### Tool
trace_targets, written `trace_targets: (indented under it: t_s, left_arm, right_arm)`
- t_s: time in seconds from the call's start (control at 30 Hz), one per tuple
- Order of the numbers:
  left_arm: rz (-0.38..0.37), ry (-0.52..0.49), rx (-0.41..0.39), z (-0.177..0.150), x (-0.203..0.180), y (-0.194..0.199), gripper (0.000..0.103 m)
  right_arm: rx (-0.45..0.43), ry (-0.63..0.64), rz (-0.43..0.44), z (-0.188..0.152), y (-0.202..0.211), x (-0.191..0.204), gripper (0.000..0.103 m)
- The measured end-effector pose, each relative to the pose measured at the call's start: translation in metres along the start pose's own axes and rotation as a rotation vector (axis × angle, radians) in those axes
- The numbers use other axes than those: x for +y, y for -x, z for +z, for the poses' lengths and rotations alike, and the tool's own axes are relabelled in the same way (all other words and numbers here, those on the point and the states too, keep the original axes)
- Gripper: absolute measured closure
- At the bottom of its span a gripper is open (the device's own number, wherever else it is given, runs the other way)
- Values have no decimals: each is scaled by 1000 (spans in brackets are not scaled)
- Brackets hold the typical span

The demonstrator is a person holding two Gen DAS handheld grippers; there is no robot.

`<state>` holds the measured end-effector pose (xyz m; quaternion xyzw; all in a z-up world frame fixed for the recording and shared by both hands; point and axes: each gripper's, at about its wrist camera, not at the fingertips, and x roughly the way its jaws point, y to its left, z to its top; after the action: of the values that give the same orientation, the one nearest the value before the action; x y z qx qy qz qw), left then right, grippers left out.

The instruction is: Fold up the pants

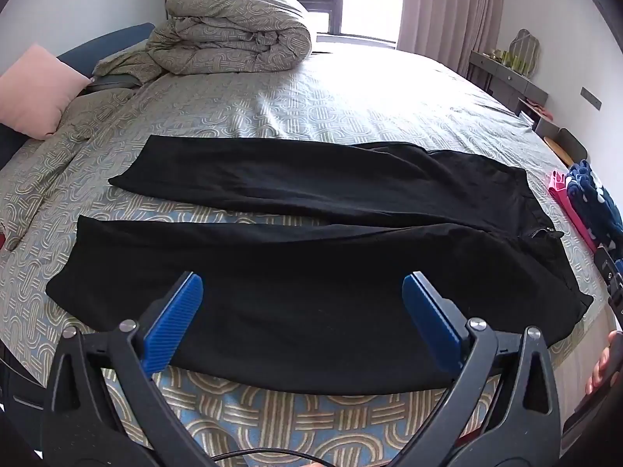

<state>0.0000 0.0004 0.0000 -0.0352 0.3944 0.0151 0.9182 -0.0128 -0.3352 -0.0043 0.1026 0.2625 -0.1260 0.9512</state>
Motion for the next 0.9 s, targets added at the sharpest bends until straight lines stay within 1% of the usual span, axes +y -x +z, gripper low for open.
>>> trace_targets:
  t_s: [0.13, 0.17, 0.2, 0.27, 0.3, 0.37, 0.9]
  left_arm:
    - [0, 26, 3, -2, 4, 2, 1]
    - [10, 14, -2, -6, 1, 4, 1]
    - [31, -25, 23, -2, -9, -2, 1]
    - [20, -31, 36, -4, -12, -8, 1]
    - [4, -23, 43, -2, -7, -11, 1]
    - [-4, -22, 25, -2, -2, -10, 1]
    - [6, -24, 14, -4, -1, -3, 1]
  right_arm:
    - [8, -2, -1, -6, 9, -1, 1]
    - [11, -3, -3, -7, 14, 0, 1]
    - [13, -4, -4, -8, 20, 2, 1]
    - [9, 3, -7, -11, 23, 3, 1]
    - [9, 4, -8, -11, 24, 4, 1]
    - [8, 8, -8, -10, 24, 5, 1]
    - [-6, 46, 13, -9, 28, 21, 1]
